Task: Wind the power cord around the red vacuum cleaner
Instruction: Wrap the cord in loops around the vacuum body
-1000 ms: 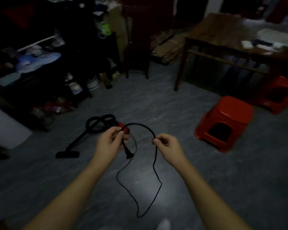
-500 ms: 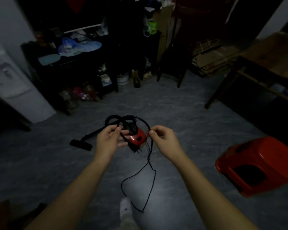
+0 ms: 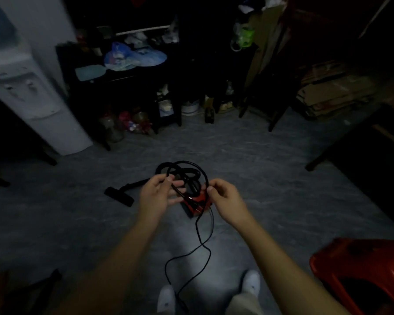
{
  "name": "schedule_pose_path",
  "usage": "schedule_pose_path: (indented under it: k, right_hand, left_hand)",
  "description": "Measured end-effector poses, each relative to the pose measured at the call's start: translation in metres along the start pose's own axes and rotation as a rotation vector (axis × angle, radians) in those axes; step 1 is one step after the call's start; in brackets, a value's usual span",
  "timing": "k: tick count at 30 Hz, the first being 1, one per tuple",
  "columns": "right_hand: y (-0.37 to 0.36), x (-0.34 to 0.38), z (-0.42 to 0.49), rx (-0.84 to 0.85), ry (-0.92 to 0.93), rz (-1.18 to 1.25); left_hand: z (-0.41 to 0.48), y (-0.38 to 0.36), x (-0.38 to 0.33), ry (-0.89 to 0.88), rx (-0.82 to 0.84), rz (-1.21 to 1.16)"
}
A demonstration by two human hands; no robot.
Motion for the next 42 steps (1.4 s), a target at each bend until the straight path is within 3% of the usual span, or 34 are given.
schedule_pose_path:
  k: [14, 22, 35, 42]
  right_hand:
    - [0.097, -0.069, 0.079, 0.457, -0.036, -0.001]
    - [0.119, -0.098, 0.066, 0.504, -0.025, -0.061]
    - [0.137, -0.202, -0.049, 0.418, -0.238, -0.078]
    - [0.126, -0.254, -0.055, 0.452, -0.272, -0.119]
  left_hand:
    - [-0.045, -0.110, 0.051, 0.016, -0.444, -0.164]
    - [-0.089, -0.123, 0.065, -0.009, -0.509, -0.149]
    - [-0.150, -0.115, 0.218, 0.263, -0.444, -0.281]
    - [-0.162, -0.095, 0.273, 0.246, -0.474, -0.239]
Point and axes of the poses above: each hand's wrist, its own z-axis towards the middle knuckle, its own y-axis out of the back of the hand, x = y × z, the point moved 6 cm from there along z, towards the middle knuckle, and after that the axes turned 4 degrees about -x, right-handed, at the moved point
